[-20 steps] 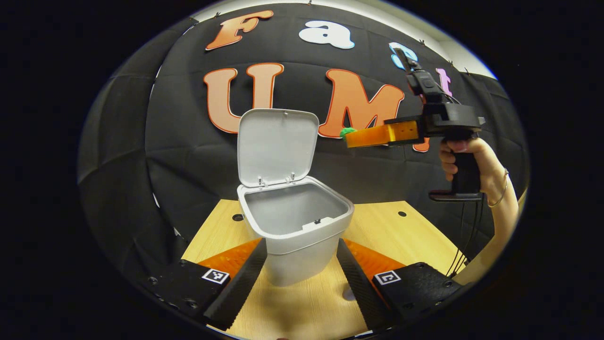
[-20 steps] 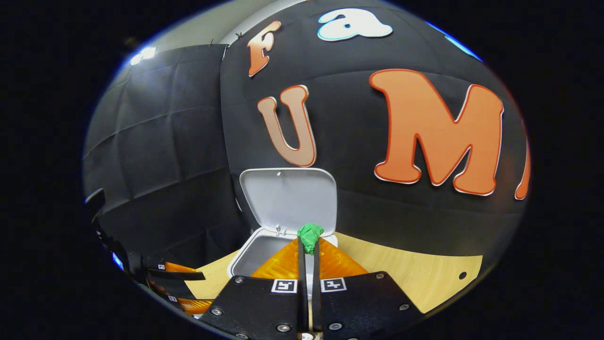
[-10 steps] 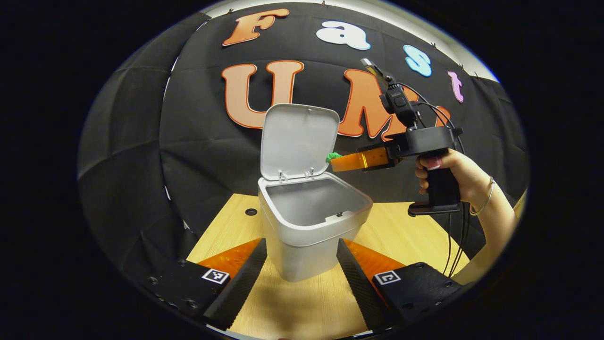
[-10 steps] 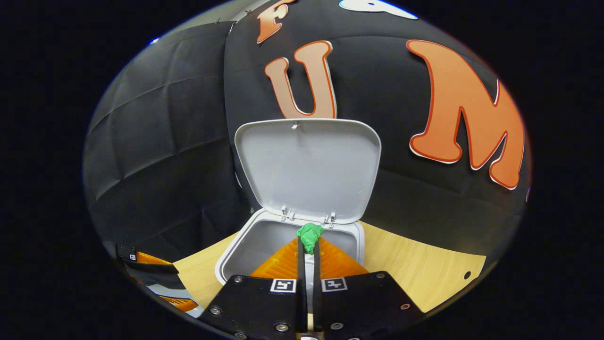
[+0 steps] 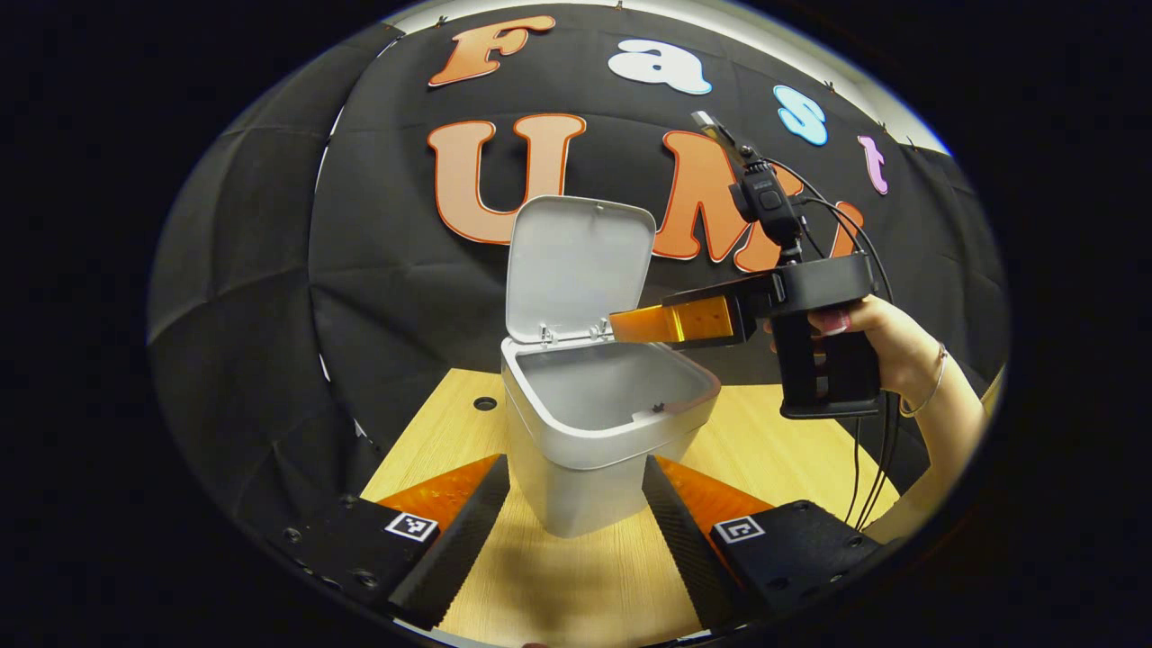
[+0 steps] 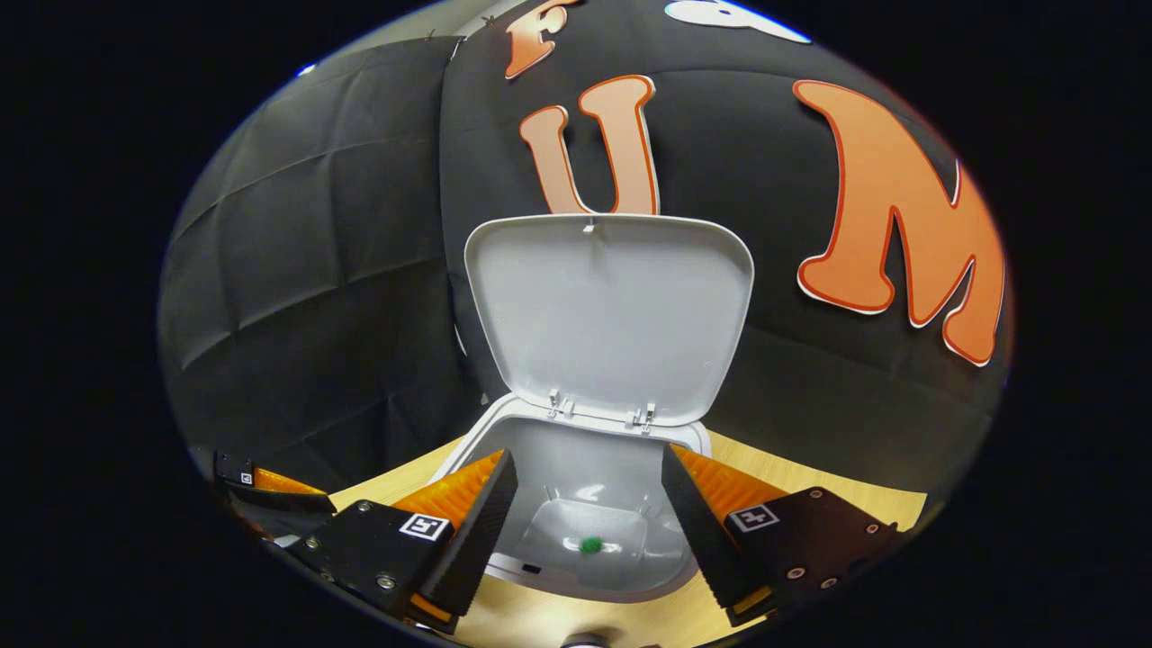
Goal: Press the lid of the desktop garbage bin to open it, pick up the crumpled paper on the desktop and throw it into the bin, then pick up the pop can on the desktop and drop it into the bin, and finally close the garbage bin lid.
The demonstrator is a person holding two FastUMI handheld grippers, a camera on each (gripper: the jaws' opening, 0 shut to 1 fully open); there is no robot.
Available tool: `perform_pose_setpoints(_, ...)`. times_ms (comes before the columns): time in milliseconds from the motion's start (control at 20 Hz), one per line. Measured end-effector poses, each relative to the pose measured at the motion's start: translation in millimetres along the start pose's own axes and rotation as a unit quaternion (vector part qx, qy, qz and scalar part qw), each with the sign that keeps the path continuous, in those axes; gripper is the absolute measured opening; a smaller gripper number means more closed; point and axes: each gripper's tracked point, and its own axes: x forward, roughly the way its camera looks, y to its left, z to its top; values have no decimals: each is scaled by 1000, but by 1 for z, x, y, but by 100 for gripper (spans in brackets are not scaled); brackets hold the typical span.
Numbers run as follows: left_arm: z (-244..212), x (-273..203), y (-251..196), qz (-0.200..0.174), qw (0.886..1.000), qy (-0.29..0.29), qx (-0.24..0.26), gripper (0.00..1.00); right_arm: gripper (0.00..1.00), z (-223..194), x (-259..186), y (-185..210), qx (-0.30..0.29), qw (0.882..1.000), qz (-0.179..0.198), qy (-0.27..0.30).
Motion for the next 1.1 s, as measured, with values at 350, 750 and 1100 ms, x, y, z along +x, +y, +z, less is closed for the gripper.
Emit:
perform_pose_setpoints(350,3,1,-13,-7,1000,-2,5,95,97,10,-23,-10,7,1000,-10,-25)
perform_pose_setpoints(750,2,0,-40,-33,999,1,20,95,97,26,-84,-48,18,996,-52,-76)
perform_pose_setpoints(1100,-8,7,-75,-65,997,2,52,95,96,15,-155,-92,36,987,-108,-111)
